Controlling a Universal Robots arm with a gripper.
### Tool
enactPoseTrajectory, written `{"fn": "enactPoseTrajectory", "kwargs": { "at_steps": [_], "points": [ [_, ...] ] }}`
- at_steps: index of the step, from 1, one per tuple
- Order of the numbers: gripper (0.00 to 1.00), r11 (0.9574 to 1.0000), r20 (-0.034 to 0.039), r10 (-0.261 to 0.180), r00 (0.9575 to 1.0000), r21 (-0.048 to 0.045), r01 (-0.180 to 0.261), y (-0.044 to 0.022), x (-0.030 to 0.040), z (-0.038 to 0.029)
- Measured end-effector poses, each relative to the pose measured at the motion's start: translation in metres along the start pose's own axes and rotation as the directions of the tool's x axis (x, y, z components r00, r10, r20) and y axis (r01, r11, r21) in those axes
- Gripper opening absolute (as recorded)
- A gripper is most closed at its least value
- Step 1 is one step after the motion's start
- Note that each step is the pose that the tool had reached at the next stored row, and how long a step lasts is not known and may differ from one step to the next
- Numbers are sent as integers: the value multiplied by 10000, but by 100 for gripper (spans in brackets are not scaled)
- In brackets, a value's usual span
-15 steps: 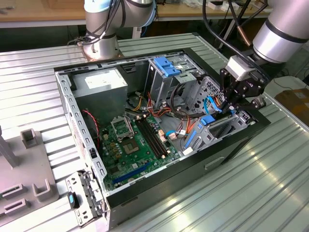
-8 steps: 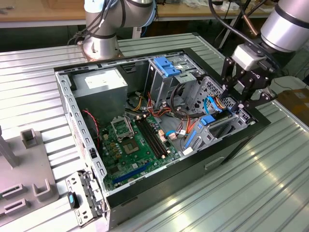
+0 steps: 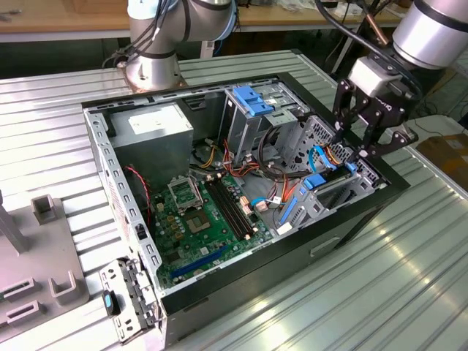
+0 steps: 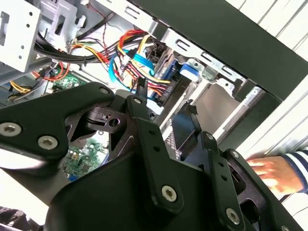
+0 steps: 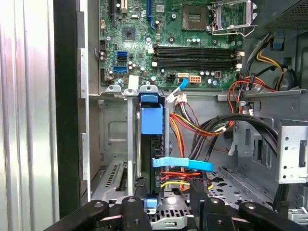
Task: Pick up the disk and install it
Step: 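Insert the second disk wire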
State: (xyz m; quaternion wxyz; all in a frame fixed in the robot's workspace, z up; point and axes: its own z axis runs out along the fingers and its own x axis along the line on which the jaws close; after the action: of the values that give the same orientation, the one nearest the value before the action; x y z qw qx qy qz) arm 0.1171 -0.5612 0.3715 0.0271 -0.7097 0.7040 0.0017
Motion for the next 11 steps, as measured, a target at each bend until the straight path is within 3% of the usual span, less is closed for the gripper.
{"fn": "enactPoseTrajectory", "kwargs": {
  "at_steps": [2, 6, 8, 11],
  "points": [
    [48, 10000, 1, 1, 10000, 0, -1, 20, -50, 2],
    [48, 10000, 0, 21, 10000, 1, -21, 124, -188, 4],
    [48, 10000, 1, 22, 10000, 1, -22, 141, -293, 8],
    [48, 10000, -2, 22, 10000, 1, -22, 142, -346, 10]
  ]
}}
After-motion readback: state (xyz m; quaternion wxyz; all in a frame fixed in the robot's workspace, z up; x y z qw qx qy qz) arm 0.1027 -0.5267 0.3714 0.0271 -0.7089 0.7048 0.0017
